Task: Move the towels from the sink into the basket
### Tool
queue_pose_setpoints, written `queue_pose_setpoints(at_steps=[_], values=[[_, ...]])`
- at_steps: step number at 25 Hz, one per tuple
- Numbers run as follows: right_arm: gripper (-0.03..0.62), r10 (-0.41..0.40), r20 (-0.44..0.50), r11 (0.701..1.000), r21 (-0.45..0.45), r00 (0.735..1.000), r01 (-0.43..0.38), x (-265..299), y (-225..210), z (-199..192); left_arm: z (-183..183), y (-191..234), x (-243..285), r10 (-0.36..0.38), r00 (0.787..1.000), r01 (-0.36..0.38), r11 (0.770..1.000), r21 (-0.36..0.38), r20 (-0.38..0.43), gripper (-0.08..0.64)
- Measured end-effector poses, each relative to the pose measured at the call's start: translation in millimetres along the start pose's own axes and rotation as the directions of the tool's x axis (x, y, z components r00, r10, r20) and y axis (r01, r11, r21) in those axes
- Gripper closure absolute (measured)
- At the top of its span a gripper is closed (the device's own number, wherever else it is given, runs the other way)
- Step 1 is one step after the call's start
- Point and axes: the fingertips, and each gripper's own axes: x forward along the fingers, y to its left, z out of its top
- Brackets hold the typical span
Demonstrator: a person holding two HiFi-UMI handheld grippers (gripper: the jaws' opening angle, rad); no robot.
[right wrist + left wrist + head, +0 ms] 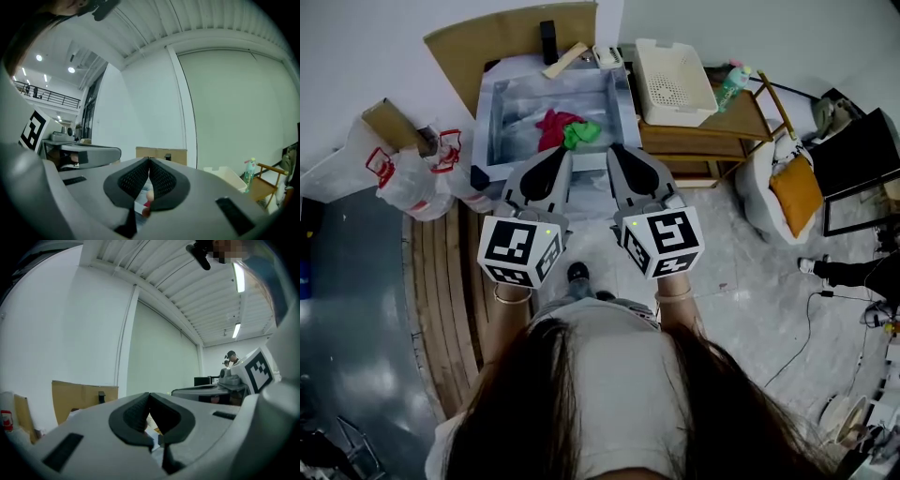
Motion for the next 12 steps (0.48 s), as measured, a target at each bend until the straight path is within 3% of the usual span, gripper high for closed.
queue_pose_setpoints(at_steps=[12], values=[[0.566,-0.022,-0.074,1.000,-0.003,0.997,0.022,45,1,-17,-13,38,21,-0.044,0.999,0.044,0.998,-0.047,-0.014,0.555]])
